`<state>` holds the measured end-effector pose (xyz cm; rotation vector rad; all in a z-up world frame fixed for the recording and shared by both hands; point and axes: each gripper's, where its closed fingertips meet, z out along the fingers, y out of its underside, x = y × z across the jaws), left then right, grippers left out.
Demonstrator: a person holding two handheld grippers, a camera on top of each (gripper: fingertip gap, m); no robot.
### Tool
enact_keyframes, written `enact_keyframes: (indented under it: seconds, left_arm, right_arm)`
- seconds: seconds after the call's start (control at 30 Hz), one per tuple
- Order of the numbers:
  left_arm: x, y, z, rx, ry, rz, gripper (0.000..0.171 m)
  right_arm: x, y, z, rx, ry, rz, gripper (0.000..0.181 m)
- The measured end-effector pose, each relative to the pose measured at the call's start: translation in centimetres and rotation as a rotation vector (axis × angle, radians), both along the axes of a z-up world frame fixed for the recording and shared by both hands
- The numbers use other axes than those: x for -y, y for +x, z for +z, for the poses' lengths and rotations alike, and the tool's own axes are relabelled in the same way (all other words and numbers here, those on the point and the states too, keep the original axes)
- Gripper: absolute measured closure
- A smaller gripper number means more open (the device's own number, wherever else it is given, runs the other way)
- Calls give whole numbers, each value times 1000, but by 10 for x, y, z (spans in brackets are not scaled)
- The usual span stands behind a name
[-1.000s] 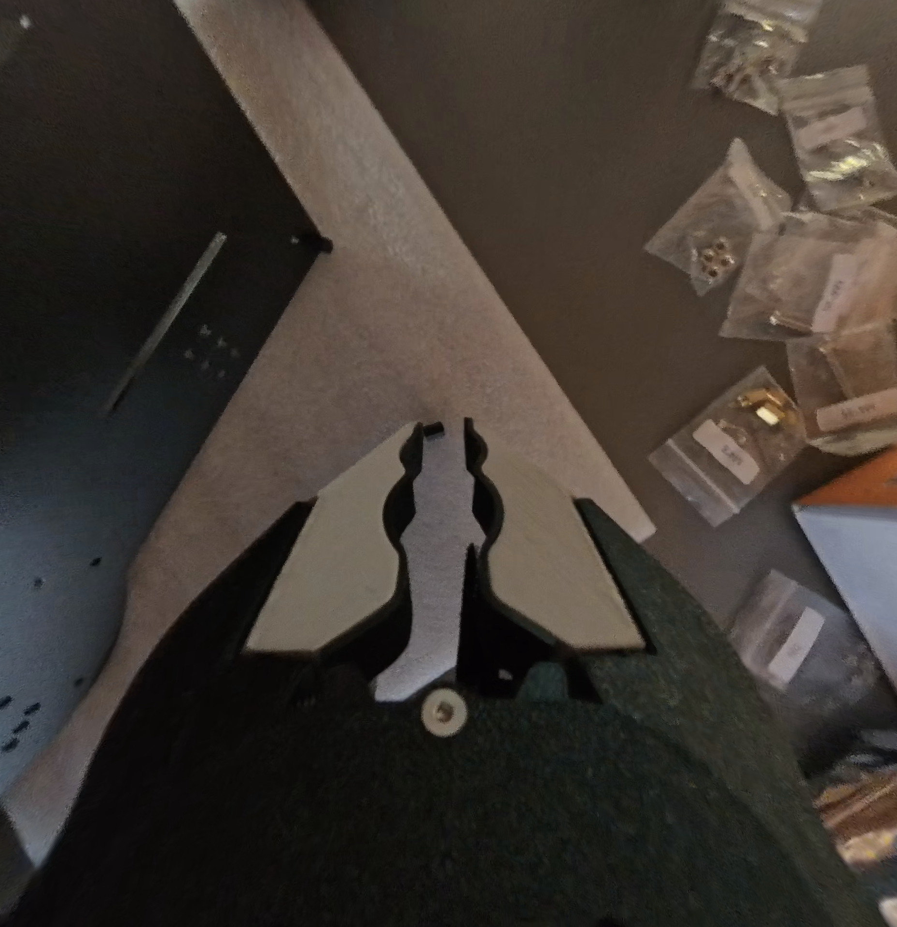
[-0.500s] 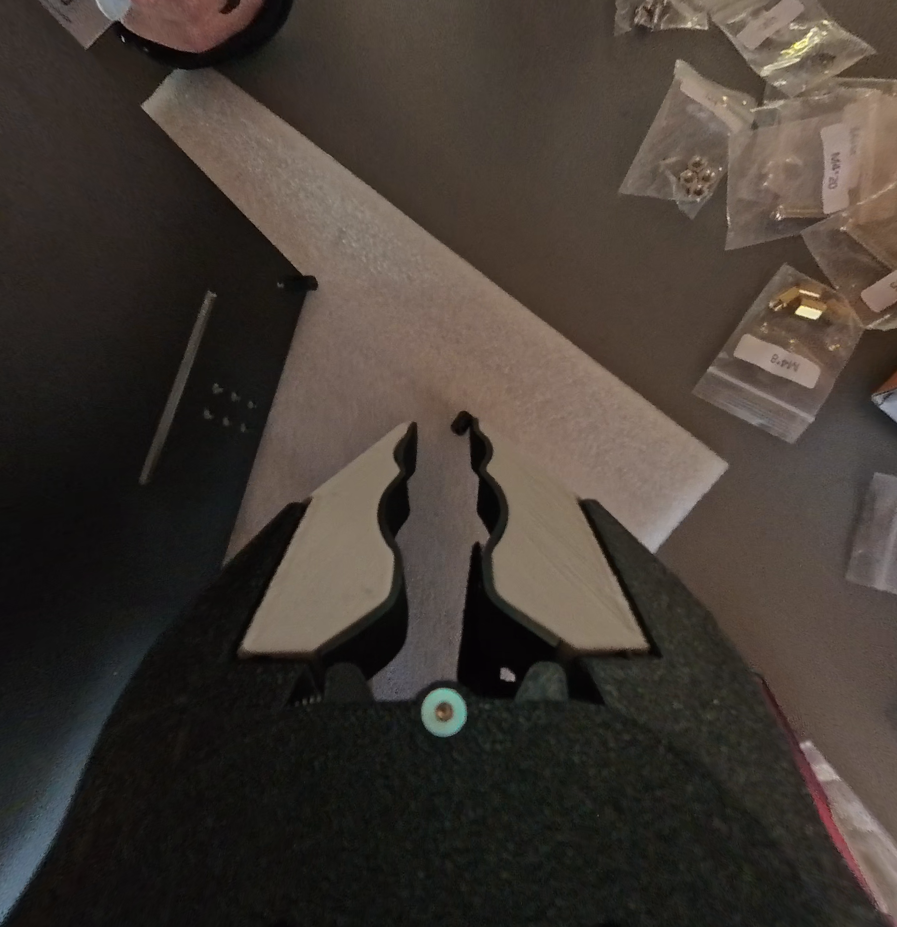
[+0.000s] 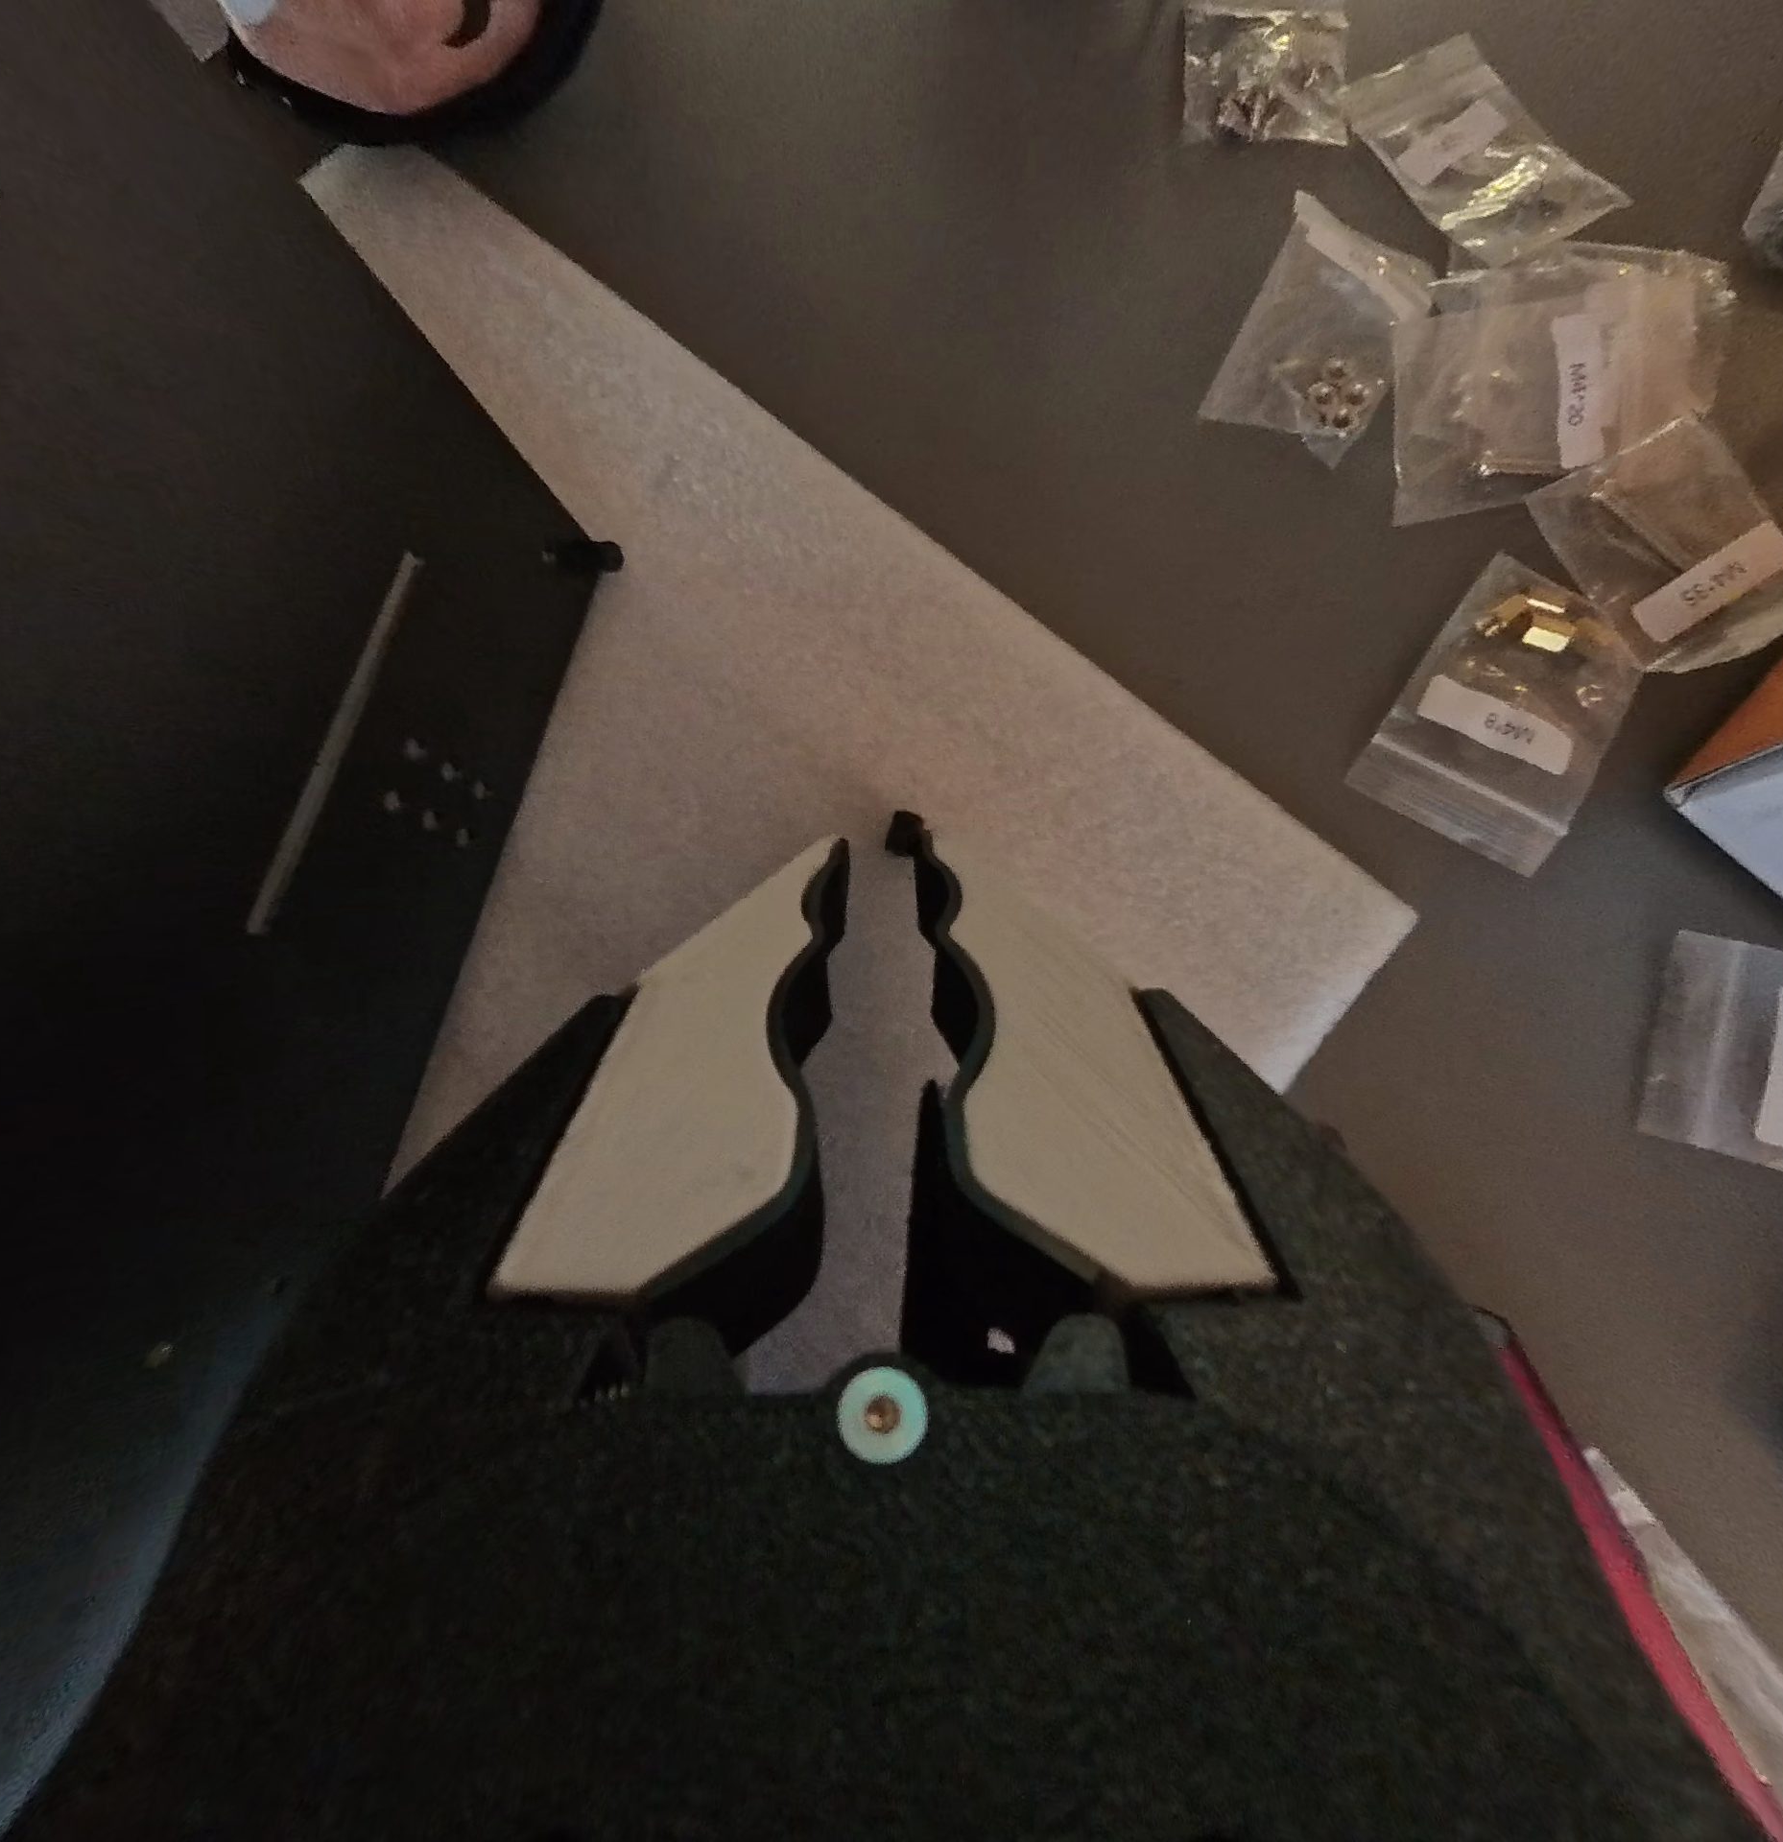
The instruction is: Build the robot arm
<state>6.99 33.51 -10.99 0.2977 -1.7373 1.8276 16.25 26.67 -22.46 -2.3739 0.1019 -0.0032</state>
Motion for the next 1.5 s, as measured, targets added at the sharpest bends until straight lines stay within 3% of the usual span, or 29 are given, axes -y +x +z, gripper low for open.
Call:
enact_keyframes:
  seconds: [0.4, 0.7, 0.77, 0.9, 1.03, 1.23, 1.5]
  left_arm:
    - [0, 0, 0, -2, -2, 1, 161]
    - [0, 0, 0, -3, -3, -1, 161]
    - [0, 0, 0, -4, -3, -1, 161]
    - [0, 0, 0, -6, -5, 0, 161]
    - [0, 1, 0, -9, -7, 2, 161]
    - [0, 2, 1, -13, -9, 1, 161]
    - [0, 2, 1, -15, -9, -1, 161]
  right_arm:
    - [-5, 0, -2, -85, 26, -31, 176]
    - [-8, 0, 1, -36, 20, 19, 176]
    - [-16, -7, 23, 12, 76, 94, 177]
    - [-43, -36, 88, 190, 187, 409, 176]
    - [-64, -59, 113, 257, 184, 671, 177]
    - [-79, -74, 119, 313, 122, 906, 177]
    - [-82, -80, 115, 343, 58, 1033, 177]
